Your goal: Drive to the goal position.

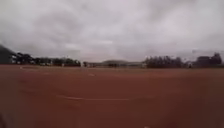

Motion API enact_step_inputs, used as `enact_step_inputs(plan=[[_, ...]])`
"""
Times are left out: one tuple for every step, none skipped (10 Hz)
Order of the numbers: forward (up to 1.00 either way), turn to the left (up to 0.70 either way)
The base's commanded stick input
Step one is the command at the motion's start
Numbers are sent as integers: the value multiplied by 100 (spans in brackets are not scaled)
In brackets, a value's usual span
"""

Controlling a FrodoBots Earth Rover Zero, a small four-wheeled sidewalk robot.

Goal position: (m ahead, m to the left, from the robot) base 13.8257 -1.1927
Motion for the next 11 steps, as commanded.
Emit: enact_step_inputs(plan=[[70, 0], [70, 0], [70, 0], [70, 0], [70, 0], [70, 0], [70, 0], [70, 0], [70, 0], [70, 0], [70, 0]])
